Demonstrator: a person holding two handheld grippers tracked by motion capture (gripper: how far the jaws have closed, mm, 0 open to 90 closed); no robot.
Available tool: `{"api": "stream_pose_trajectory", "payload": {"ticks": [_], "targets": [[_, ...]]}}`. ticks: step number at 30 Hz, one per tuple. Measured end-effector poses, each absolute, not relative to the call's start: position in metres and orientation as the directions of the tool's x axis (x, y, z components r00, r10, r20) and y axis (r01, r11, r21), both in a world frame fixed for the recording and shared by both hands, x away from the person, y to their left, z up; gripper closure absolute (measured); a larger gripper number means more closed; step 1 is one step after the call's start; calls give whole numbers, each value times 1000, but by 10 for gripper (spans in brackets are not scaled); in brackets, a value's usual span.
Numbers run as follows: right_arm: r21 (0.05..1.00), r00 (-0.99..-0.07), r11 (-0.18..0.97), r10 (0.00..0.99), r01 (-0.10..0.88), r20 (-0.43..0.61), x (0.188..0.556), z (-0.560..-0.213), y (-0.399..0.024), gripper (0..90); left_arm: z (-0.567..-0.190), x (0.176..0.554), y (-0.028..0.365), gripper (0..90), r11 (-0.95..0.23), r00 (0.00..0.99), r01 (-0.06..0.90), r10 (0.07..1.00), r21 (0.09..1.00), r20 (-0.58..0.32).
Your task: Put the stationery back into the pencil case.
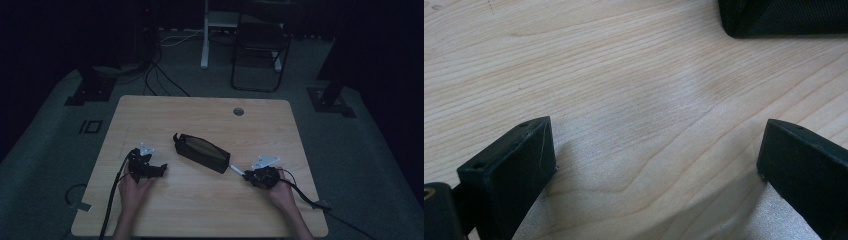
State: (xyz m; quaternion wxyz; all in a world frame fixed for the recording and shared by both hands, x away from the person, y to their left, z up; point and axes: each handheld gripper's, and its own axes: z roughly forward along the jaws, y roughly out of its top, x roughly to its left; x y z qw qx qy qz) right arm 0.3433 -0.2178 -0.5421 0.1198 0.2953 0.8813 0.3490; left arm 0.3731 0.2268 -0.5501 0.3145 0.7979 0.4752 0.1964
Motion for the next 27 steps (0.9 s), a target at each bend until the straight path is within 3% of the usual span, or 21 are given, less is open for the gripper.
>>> {"api": "stream_pose_trajectory", "payload": {"ticks": [27], "targets": [[684, -800, 585, 600, 436, -4, 343, -542, -218, 789, -550, 373, 227, 25, -349, 469, 636, 883, 689, 14]]}}
